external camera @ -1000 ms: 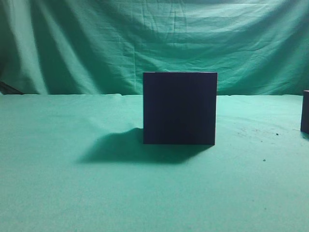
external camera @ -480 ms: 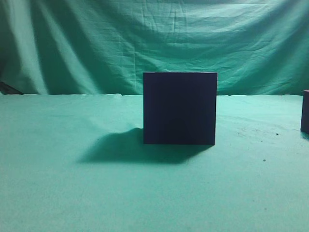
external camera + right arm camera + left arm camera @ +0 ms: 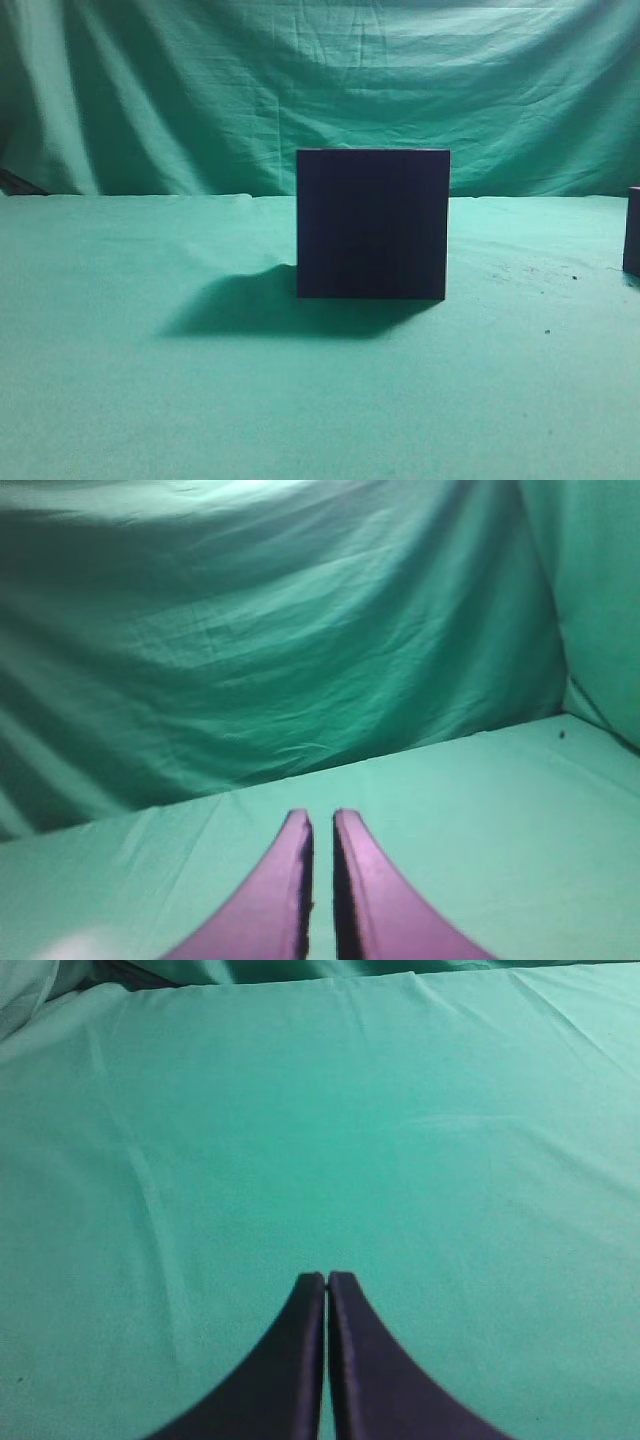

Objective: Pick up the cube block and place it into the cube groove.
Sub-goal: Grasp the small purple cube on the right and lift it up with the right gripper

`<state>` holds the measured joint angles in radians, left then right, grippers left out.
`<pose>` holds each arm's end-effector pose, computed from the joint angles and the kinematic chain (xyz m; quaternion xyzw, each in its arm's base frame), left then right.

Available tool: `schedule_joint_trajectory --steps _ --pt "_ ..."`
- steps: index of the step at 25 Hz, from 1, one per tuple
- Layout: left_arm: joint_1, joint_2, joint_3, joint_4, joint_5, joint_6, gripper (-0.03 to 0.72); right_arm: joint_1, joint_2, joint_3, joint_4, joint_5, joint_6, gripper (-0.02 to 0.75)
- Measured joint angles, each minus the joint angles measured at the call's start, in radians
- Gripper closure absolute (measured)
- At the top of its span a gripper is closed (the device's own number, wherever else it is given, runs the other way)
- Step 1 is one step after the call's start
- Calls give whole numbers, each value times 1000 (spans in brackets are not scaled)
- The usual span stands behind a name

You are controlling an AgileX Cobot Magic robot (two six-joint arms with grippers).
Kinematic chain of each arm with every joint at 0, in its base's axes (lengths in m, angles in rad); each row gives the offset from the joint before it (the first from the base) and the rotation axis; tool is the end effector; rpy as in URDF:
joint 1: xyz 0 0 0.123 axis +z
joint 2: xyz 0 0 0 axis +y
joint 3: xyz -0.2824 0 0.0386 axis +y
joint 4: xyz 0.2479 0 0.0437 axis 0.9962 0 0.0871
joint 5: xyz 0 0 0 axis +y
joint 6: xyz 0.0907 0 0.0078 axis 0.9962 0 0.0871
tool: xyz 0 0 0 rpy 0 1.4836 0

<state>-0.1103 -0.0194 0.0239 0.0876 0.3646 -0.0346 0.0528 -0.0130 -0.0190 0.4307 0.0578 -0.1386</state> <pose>0.0524 -0.0029 0.1734 0.0535 0.7972 -0.0065 0.6013 0.0541 0.0051 0.2155 0.0726 0.6793 0.1332 0.7180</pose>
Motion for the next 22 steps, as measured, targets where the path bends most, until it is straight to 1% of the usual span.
schedule_joint_trajectory --steps 3,7,11,15,17,18,19,21,22 --pt "0 0 0 0 0 0 688 0 70 -127 0 145 -52 688" --pt "0 0 0 0 0 0 688 0 278 -294 0 377 -56 688" --pt "0 0 0 0 0 0 688 0 472 -387 0 535 -70 688" --pt "0 0 0 0 0 0 688 8 617 -467 -4 660 -206 688" --pt "0 0 0 0 0 0 688 42 700 -521 -16 720 -236 688" --pt "0 0 0 0 0 0 688 68 744 -554 -26 740 -235 738" --pt "0 0 0 0 0 0 688 99 789 -578 -42 766 -226 738" --pt "0 0 0 0 0 0 688 160 878 -630 -117 810 -171 738" --pt "0 0 0 0 0 0 688 190 929 -660 -190 835 -101 738"
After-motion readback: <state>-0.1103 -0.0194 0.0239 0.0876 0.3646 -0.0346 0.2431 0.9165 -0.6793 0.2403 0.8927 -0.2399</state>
